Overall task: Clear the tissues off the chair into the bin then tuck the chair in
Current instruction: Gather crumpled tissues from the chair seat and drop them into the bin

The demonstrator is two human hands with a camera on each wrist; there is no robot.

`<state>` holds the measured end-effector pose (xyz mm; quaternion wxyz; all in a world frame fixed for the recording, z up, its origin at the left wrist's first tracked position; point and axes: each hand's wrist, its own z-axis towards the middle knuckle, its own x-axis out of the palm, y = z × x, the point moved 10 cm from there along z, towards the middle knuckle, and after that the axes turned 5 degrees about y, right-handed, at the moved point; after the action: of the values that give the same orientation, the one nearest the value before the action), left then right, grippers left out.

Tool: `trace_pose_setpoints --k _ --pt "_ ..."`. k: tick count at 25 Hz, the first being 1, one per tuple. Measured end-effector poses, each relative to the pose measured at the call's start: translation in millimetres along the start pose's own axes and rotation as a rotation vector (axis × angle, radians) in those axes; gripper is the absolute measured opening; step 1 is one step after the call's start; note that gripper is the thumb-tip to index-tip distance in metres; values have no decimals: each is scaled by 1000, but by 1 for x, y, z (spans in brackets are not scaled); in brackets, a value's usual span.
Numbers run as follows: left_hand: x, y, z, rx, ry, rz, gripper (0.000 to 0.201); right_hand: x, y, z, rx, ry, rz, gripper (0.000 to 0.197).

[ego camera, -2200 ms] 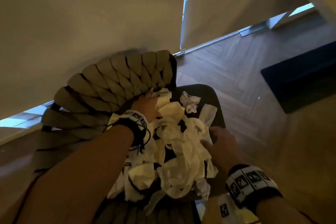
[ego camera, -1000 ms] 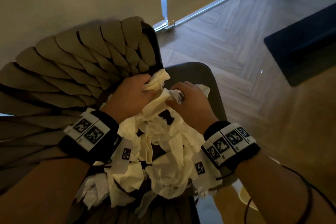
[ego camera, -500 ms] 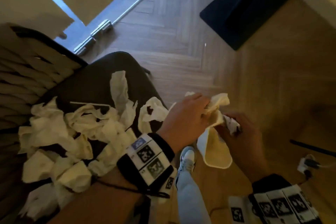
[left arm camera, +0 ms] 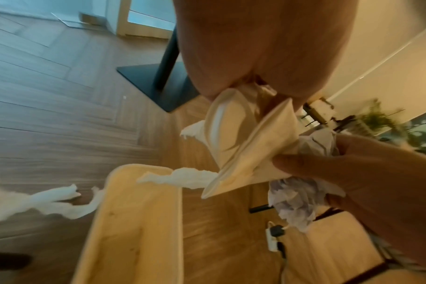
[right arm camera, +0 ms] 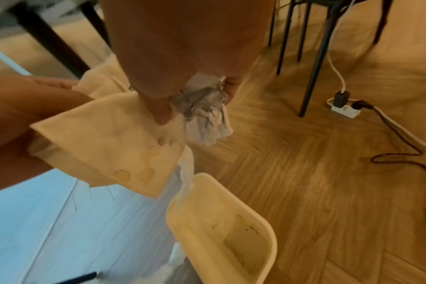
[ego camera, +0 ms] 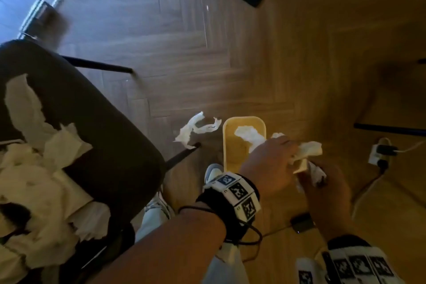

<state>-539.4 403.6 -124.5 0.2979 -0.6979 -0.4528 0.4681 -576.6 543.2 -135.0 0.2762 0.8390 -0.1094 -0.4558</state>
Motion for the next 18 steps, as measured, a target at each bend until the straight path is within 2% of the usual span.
trace_pose_setpoints --k 2,5,6,8,9,12,15,18 --pt "21 -33 5 59 57 12 26 -29 -26 -17 47 -39 -28 21" --pt "43 -52 0 90 116 2 26 -39 -51 -35 91 39 -62 66" --pt "43 -41 -1 61 102 -20 25 -33 -51 -35 108 33 -37 58" --pt "40 5 -2 -43 55 -51 26 -1 -45 -24 98 43 73 20" --pt "41 36 -2 -114 41 -39 27 26 -39 -13 64 87 79 17" --pt "42 131 -1 -322 1 52 24 114 -42 26 47 230 66 18" --pt "46 190 8 -418 -30 96 22 184 -70 53 167 309 159 23" --pt "66 237 20 -578 -75 -37 10 227 -100 71 325 311 320 32"
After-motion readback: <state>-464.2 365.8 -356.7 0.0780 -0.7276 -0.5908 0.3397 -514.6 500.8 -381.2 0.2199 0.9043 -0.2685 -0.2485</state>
